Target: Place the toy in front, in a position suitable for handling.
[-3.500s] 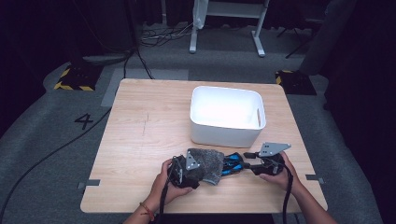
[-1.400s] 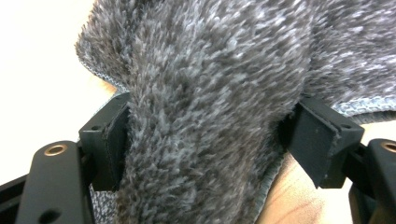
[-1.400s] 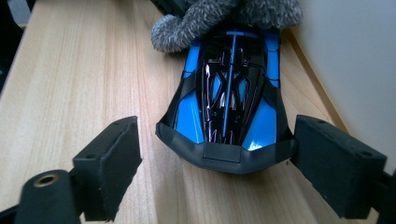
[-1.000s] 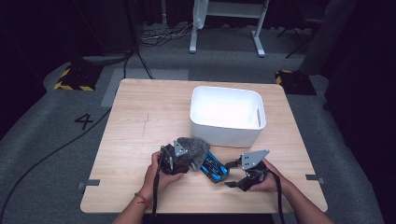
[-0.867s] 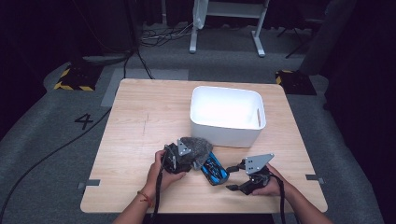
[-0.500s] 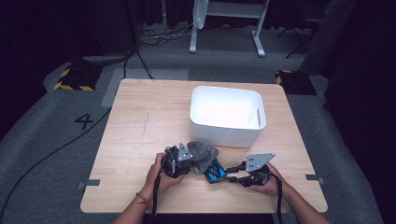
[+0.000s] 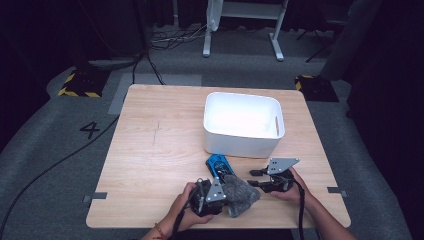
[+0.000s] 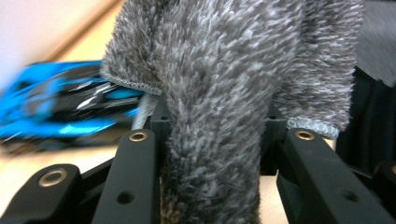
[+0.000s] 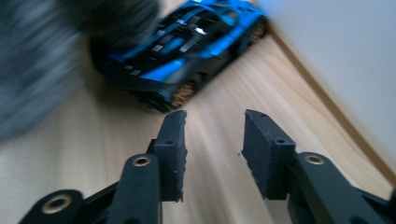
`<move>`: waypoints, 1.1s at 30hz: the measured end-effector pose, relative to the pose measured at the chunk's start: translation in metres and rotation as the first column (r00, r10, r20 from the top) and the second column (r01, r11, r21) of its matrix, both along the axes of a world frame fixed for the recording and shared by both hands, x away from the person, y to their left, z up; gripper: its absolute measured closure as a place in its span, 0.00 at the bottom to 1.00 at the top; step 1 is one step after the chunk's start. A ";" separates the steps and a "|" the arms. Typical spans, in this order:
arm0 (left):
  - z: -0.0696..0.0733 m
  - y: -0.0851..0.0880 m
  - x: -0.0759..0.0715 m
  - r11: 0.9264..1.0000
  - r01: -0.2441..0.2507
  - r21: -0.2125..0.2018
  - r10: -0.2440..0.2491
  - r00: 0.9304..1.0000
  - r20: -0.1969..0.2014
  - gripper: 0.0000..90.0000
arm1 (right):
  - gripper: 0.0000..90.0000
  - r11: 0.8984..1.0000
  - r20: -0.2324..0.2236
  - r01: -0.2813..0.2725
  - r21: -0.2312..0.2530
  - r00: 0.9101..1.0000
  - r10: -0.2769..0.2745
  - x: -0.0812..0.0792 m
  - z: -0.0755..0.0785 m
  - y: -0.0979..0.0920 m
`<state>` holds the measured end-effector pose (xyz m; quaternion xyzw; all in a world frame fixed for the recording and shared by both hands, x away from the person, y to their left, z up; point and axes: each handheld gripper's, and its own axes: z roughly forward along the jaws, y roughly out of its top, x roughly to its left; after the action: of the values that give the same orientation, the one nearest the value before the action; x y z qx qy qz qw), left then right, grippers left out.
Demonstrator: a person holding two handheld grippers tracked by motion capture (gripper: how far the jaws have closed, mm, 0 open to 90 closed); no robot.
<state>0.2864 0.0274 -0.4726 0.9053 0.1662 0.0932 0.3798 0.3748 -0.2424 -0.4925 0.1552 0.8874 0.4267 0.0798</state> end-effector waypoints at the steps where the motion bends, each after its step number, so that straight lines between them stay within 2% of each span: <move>1: -0.004 -0.008 0.001 1.000 0.011 0.015 -0.011 1.000 -0.015 0.69 | 0.64 1.000 0.001 0.016 -0.005 1.000 -0.016 0.003 0.000 -0.004; 2: -0.004 -0.008 0.001 1.000 0.011 0.015 -0.011 1.000 -0.015 0.69 | 0.64 1.000 0.001 0.016 -0.005 1.000 -0.016 0.003 0.000 -0.004; 3: -0.011 -0.017 0.003 0.998 0.007 0.056 -0.005 0.999 -0.033 0.70 | 0.64 0.999 -0.002 0.036 0.000 0.999 -0.036 0.005 0.000 -0.009; 5: -0.013 -0.020 0.004 0.998 -0.001 0.070 0.003 0.999 -0.038 0.70 | 0.64 0.999 -0.002 0.051 0.003 0.999 -0.051 0.006 0.000 -0.013; 6: -0.013 -0.020 0.004 0.998 -0.001 0.070 0.003 0.999 -0.038 0.70 | 0.64 0.999 -0.002 0.051 0.003 0.999 -0.051 0.006 0.000 -0.013; 8: -0.013 -0.019 0.003 0.994 0.002 0.108 0.001 1.000 -0.029 0.70 | 0.63 0.998 0.000 0.064 0.002 0.998 -0.064 0.007 0.000 -0.018; 9: -0.015 -0.013 0.004 0.994 -0.010 0.112 0.016 0.999 -0.048 0.70 | 0.63 0.998 0.002 0.068 -0.002 0.998 -0.067 0.008 0.000 -0.019; 10: -0.015 -0.013 0.004 0.994 -0.010 0.112 0.016 0.999 -0.048 0.70 | 0.63 0.998 0.002 0.068 -0.002 0.998 -0.067 0.008 0.000 -0.019; 12: -0.015 -0.002 0.005 0.994 -0.017 0.109 0.024 0.997 -0.070 0.70 | 0.62 0.997 0.004 0.077 -0.007 0.997 -0.077 0.009 0.000 -0.021; 15: -0.014 0.005 0.004 0.992 -0.028 0.125 0.035 0.997 -0.061 0.70 | 0.62 0.997 0.004 0.076 -0.011 0.997 -0.076 0.009 0.000 -0.021; 17: -0.013 0.017 0.003 0.989 -0.045 0.139 0.055 0.996 -0.065 0.69 | 0.62 0.997 0.007 0.080 -0.015 0.997 -0.080 0.009 -0.001 -0.021; 19: -0.013 0.027 0.004 0.986 -0.085 0.145 0.094 0.994 -0.055 0.69 | 0.62 0.997 0.006 0.080 -0.015 0.997 -0.080 0.009 -0.001 -0.021; 20: -0.013 0.027 0.004 0.986 -0.085 0.145 0.094 0.994 -0.055 0.69 | 0.61 0.997 0.007 0.081 -0.016 0.997 -0.081 0.009 -0.001 -0.021; 22: -0.013 0.044 0.008 0.976 -0.157 0.150 0.165 0.985 -0.047 0.69 | 0.61 0.997 0.003 0.080 -0.018 0.997 -0.080 0.009 -0.001 -0.021; 23: -0.013 0.044 0.008 0.976 -0.157 0.150 0.165 0.985 -0.047 0.69 | 0.61 0.997 0.003 0.080 -0.018 0.997 -0.080 0.009 -0.001 -0.021; 25: -0.014 0.061 0.014 0.962 -0.231 0.146 0.239 0.970 -0.037 0.68 | 0.61 0.997 -0.003 0.077 -0.018 0.997 -0.078 0.009 -0.001 -0.020; 26: -0.014 0.061 0.014 0.962 -0.231 0.146 0.239 0.970 -0.037 0.67 | 0.60 0.997 -0.002 0.079 -0.019 0.997 -0.079 0.009 -0.001 -0.020; 27: -0.014 0.071 0.020 0.951 -0.276 0.137 0.284 0.958 -0.037 0.66 | 0.60 0.997 -0.003 0.079 -0.017 0.997 -0.079 0.009 -0.001 -0.020; 28: -0.014 0.071 0.020 0.951 -0.276 0.137 0.284 0.958 -0.037 0.65 | 0.60 0.997 -0.003 0.079 -0.017 0.997 -0.079 0.009 -0.001 -0.020; 29: -0.015 0.080 0.026 0.943 -0.310 0.124 0.317 0.947 -0.042 0.65 | 0.55 0.997 -0.010 0.072 -0.009 0.997 -0.073 0.007 0.001 -0.018; 30: -0.015 0.080 0.026 0.943 -0.310 0.124 0.317 0.947 -0.042 0.65 | 0.55 0.997 -0.010 0.072 -0.009 0.997 -0.073 0.007 0.001 -0.018; 31: -0.016 0.085 0.030 0.936 -0.331 0.116 0.338 0.941 -0.038 0.65 | 0.53 0.997 -0.006 0.075 -0.005 0.997 -0.075 0.006 0.003 -0.017; 32: -0.017 0.091 0.034 0.927 -0.360 0.108 0.366 0.930 -0.044 0.64 | 0.48 0.997 0.001 0.072 0.009 0.997 -0.072 0.002 0.008 -0.013; 33: -0.017 0.091 0.034 0.927 -0.360 0.108 0.366 0.930 -0.044 0.64 | 0.48 0.997 0.001 0.072 0.009 0.997 -0.072 0.002 0.008 -0.013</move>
<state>0.3205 0.1183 -0.4896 0.8789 0.3379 0.1410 0.3057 0.3772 -0.2552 -0.4845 0.1870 0.8793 0.4277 0.0950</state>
